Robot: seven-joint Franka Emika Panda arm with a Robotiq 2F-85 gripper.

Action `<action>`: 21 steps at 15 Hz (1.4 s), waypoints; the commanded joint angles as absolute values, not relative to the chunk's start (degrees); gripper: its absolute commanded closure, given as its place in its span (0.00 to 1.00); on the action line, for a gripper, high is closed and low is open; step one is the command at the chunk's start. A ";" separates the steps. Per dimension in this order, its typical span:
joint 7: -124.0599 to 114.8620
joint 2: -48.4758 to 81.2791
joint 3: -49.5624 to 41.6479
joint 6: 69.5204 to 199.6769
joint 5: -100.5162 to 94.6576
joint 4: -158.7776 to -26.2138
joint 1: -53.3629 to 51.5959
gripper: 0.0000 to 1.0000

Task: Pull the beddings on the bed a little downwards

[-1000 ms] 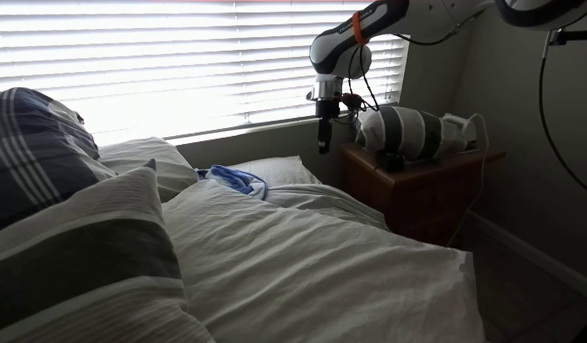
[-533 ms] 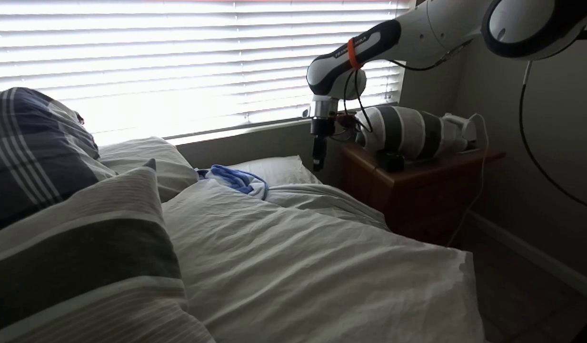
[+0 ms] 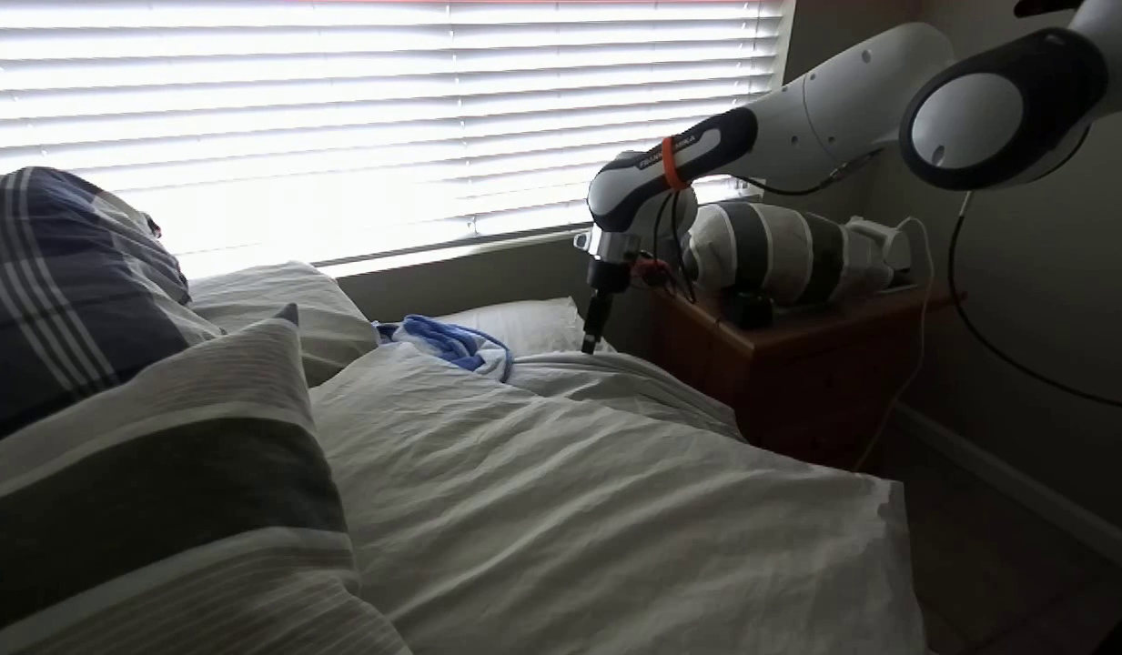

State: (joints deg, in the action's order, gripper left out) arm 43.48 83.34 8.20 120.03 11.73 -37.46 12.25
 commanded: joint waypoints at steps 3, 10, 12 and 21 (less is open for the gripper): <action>47.19 85.07 10.31 115.30 11.96 -35.86 13.03 0.00; 44.97 85.17 10.24 93.98 12.20 -35.00 12.49 0.26; 45.34 85.13 10.94 91.18 12.56 -34.58 12.07 0.40; 41.07 85.38 8.44 87.94 11.42 -36.54 10.11 0.98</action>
